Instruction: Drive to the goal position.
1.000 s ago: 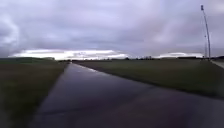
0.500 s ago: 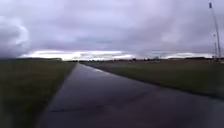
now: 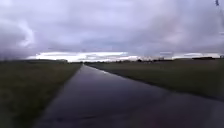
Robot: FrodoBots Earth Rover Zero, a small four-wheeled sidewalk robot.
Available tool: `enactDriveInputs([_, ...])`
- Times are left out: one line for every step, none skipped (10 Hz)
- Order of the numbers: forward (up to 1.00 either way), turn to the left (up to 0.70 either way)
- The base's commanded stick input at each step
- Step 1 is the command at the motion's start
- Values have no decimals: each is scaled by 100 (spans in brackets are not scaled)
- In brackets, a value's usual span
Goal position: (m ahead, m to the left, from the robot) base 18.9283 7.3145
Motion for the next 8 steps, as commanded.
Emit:
enactDriveInputs([70,7])
enactDriveInputs([70,0])
enactDriveInputs([70,2])
enactDriveInputs([70,20])
enactDriveInputs([70,27])
enactDriveInputs([70,27])
enactDriveInputs([70,27])
enactDriveInputs([70,27])
